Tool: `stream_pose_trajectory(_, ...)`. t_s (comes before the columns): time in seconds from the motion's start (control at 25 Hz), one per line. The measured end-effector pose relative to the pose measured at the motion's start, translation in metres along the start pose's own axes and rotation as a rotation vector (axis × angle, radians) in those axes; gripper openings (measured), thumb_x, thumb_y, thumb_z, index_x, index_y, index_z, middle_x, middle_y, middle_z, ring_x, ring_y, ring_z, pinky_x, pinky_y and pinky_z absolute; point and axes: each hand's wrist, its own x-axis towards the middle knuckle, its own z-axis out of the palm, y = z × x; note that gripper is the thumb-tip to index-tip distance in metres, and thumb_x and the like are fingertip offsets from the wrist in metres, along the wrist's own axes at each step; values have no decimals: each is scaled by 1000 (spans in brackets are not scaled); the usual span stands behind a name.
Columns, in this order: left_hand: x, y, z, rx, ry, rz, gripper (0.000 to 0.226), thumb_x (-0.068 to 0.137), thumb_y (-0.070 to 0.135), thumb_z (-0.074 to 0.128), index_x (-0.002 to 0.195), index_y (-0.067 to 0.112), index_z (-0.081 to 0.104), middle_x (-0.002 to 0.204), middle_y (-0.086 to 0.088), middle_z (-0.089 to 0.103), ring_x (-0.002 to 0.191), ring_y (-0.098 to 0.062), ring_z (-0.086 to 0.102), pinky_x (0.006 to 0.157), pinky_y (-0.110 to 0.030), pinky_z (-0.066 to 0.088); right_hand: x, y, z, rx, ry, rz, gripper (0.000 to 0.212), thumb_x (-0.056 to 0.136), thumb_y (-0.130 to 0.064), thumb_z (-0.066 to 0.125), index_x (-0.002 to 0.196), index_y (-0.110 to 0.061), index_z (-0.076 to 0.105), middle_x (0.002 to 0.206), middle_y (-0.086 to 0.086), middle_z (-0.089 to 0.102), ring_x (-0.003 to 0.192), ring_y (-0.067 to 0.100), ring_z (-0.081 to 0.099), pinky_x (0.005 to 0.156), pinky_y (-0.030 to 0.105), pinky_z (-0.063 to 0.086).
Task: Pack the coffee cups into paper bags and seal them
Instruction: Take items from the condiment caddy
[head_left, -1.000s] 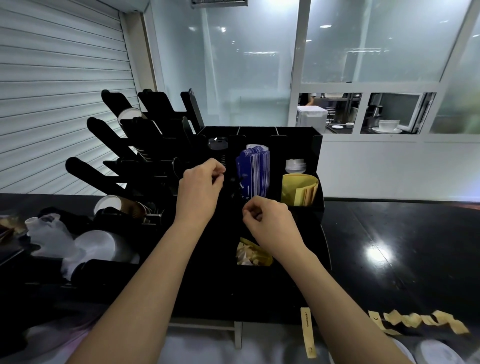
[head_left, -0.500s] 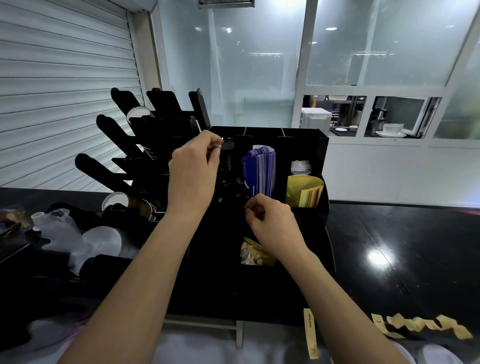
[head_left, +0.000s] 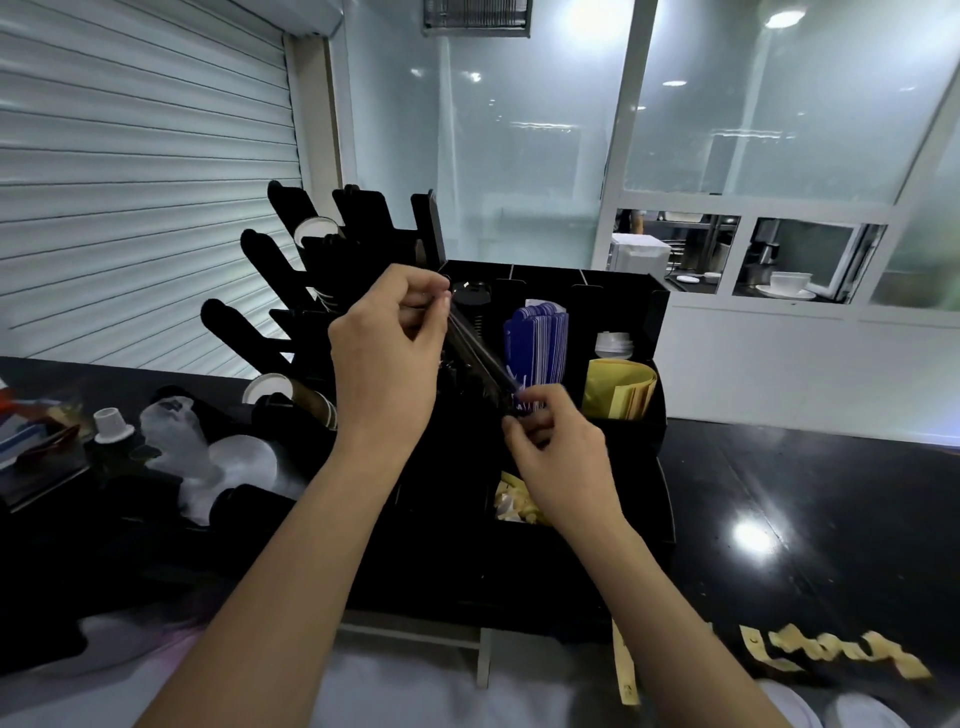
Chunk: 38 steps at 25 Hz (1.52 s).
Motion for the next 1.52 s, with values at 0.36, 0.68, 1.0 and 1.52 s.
stream_pose_trajectory(0.36,-41,-1,-22,-171,-54,-195,9,94,19,71,102,19,73,87,8,74,82,-6,73,68,-24,60,-40,-9,-12,-191,157,-219,35,96,-42,62,130,-35,66,120,-13,54,116,9,47,100,40,48)
stream_pose_trajectory(0.68,-86,3,-40,-307,-129,-277,8,96,13,67,103,15,71,93,3,76,91,-10,73,69,-24,60,-81,-10,-23,-178,50,-223,18,96,-29,67,113,-34,71,100,-24,67,100,1,61,90,40,53)
stream_pose_trajectory(1.0,-137,2,-60,-350,-274,-336,9,97,12,65,103,17,70,95,4,75,94,-10,73,71,-25,60,-139,6,-37,-226,-17,-158,15,97,-27,66,105,-40,70,92,-22,65,95,8,60,84,41,52)
stream_pose_trajectory(1.52,-195,-17,-121,-98,-614,-204,13,99,39,57,111,37,62,97,14,68,101,-9,64,81,-20,51,-206,-2,-36,-64,32,-49,13,96,-19,70,105,-28,70,95,-12,69,90,9,66,79,15,50)
